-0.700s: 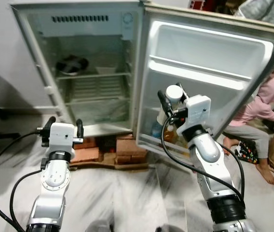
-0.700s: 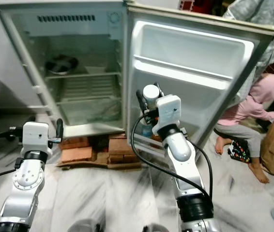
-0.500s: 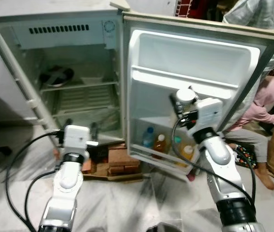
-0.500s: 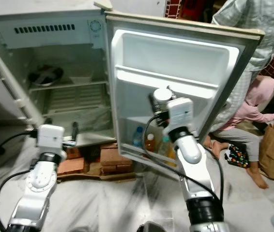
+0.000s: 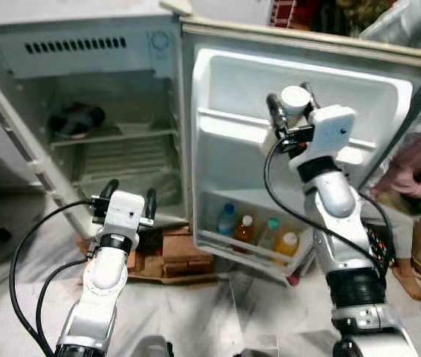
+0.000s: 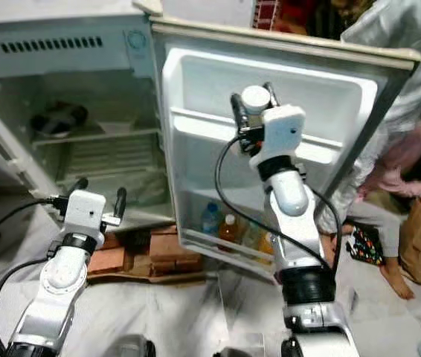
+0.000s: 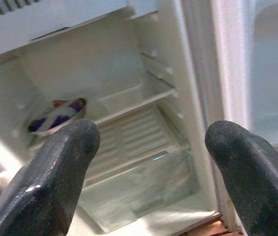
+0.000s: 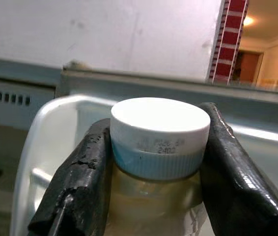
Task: Restocking fridge
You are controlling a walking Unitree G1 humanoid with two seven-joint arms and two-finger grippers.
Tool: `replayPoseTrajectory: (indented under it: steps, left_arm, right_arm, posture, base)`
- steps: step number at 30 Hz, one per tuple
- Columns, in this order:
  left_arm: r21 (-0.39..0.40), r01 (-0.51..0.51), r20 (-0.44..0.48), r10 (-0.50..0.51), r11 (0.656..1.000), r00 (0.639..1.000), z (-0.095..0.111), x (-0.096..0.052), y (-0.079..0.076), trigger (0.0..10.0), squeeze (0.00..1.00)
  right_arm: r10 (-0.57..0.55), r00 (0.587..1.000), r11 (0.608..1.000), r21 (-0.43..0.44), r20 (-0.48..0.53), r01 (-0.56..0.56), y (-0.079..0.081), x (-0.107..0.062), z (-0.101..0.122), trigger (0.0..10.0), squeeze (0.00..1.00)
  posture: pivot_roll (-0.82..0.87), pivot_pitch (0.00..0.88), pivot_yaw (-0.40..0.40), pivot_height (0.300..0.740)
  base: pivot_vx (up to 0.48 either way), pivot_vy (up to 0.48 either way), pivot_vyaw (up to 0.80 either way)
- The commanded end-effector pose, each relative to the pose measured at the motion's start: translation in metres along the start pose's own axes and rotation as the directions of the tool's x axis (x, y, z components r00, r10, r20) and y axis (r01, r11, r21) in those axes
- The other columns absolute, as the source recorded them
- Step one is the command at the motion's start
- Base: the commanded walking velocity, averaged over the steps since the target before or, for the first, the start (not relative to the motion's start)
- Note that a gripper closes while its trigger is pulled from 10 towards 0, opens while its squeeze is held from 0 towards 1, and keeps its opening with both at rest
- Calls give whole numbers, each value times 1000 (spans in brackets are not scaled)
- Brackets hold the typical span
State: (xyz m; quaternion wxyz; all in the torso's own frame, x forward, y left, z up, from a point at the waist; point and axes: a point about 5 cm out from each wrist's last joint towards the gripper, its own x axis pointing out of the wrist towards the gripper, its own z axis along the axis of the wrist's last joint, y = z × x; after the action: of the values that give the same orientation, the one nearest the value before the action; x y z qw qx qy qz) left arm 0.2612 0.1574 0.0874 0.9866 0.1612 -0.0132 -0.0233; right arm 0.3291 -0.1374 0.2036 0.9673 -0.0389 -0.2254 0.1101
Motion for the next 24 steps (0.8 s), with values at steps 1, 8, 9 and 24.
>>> replayPoseTrajectory:
  steps: [1, 8, 9, 24]
  left_arm:
    - [8, 4, 2, -4, 1000, 1000, 1, -1, 1, 10000, 0]
    - [5, 9, -2, -9, 1000, 1000, 0, -3, 0, 10000, 0]
    - [5, 11, -1, -11, 1000, 1000, 1, -3, -1, 10000, 0]
    - [4, 11, -8, -11, 1000, 1000, 0, -6, -1, 10000, 0]
  right_arm:
    - [-36, 995, 999, -13, 90, 38, -10, 12, 20, 10000, 0]
    - [-125, 978, 990, -38, 164, 133, -41, 26, 44, 10000, 0]
    - [-150, 974, 983, -84, 172, 166, -49, 27, 46, 10000, 0]
    - [-299, 944, 930, -266, -140, 255, -73, 18, -26, 10000, 0]
  posture:
    - [106, 21, -53, 740]
    - [106, 25, -55, 740]
    - [105, 26, -55, 740]
    - [125, 41, -66, 740]
  base:
    - [0, 0, 0]
    - [0, 0, 0]
    - [0, 0, 0]
    - [0, 0, 0]
